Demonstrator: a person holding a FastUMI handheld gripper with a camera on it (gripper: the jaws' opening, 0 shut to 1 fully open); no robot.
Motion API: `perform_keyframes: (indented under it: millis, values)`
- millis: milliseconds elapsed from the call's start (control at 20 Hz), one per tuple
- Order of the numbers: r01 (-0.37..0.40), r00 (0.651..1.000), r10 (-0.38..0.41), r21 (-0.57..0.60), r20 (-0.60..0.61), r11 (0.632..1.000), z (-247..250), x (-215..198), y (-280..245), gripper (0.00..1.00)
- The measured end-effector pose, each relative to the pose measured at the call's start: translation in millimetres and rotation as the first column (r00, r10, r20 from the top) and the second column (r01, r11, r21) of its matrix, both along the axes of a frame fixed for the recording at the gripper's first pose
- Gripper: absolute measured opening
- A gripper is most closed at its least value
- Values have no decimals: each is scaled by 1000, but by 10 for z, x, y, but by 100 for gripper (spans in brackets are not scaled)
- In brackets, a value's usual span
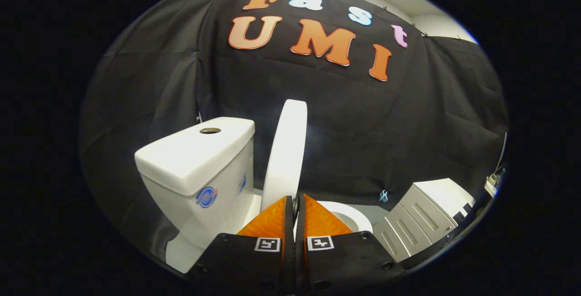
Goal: Open the toilet lid.
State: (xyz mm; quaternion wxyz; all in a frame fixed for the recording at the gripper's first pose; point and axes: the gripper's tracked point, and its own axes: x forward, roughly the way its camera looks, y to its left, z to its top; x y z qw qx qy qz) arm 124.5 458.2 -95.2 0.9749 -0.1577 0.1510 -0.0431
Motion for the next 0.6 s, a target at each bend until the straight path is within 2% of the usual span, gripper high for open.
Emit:
perform_keyframes:
  millis: [350, 600]
  values:
    - [-105, 994, 105, -53, -3, 993, -106, 51, 556, 8]
    - [-107, 994, 107, -93, -10, 990, -138, 82, 730, 8]
